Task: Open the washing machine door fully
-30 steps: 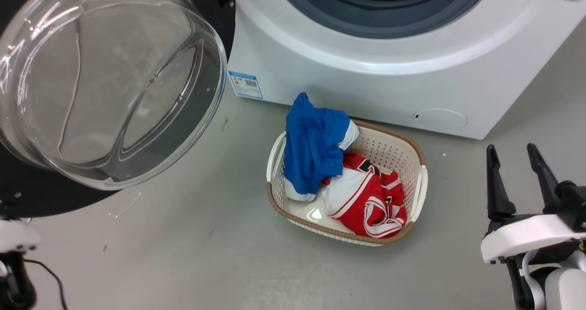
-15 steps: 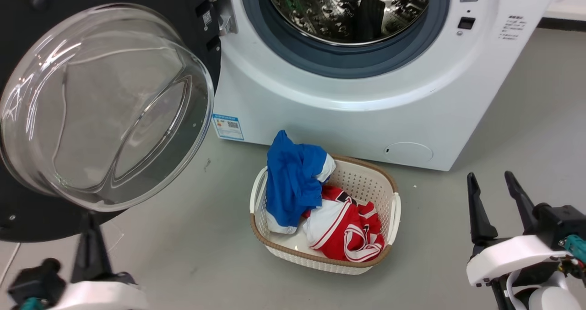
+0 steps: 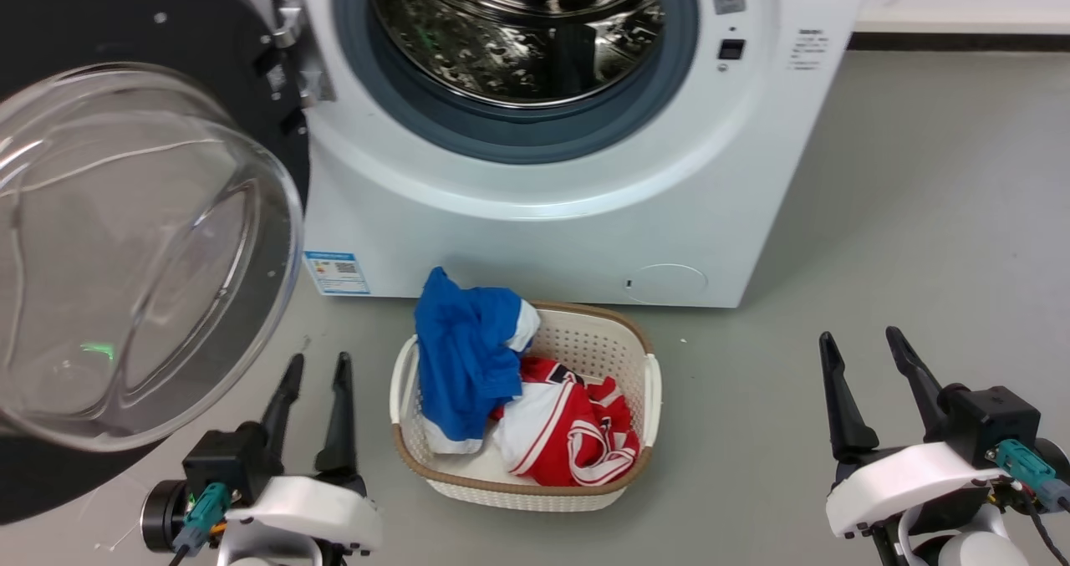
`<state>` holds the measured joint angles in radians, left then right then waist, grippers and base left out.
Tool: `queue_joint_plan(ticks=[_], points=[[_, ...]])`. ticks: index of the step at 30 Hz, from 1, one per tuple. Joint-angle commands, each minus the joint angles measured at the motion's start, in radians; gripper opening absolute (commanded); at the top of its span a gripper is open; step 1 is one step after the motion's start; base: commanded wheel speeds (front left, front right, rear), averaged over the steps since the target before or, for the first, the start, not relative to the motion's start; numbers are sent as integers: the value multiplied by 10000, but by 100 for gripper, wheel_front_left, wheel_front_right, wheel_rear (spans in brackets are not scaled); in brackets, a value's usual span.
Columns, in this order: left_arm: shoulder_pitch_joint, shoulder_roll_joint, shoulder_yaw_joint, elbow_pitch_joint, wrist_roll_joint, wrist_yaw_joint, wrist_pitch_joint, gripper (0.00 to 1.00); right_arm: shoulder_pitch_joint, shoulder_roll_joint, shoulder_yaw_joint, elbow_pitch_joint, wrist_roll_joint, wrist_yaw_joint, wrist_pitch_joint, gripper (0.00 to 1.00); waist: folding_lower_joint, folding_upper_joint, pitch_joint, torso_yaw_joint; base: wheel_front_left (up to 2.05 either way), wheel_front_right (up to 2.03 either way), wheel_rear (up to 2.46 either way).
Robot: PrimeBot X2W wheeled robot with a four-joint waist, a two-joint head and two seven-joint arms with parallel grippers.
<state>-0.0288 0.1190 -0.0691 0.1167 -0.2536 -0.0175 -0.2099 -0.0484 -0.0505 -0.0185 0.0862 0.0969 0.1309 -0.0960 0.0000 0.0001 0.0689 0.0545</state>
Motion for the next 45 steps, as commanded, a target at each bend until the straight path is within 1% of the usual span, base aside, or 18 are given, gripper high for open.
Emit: queue_joint_plan(ticks=[1,7,13,22,40,44,45], points=[[-217,33,-70,133,128,55,-46,100,-98,10,56,30,-3,-2,-50,100,0,-1,74,-339,0,0,0],[-624,104,-146,658,302,185,-149,100,-207,10,198,147,61,-2,-207,100,0,-1,269,-978,0,0,0],[-776,195,-203,973,433,238,-257,100,-264,10,281,269,146,-2,-413,100,0,-1,338,-1251,0,0,0],[-851,211,-213,1171,367,272,-392,100,-330,10,411,424,159,-2,-559,100,0,-1,346,-1370,0,0,0],[-909,315,-234,1267,163,283,-468,100,-434,10,474,646,221,-2,-706,100,0,-1,353,-1362,0,0,0],[-881,359,-271,1254,206,343,-492,100,-422,10,466,674,248,-2,-710,100,0,-1,342,-1339,0,0,0],[-798,324,-263,1262,220,330,-414,0,-337,-2,454,673,198,0,-681,0,0,-1,342,-1339,0,0,0]])
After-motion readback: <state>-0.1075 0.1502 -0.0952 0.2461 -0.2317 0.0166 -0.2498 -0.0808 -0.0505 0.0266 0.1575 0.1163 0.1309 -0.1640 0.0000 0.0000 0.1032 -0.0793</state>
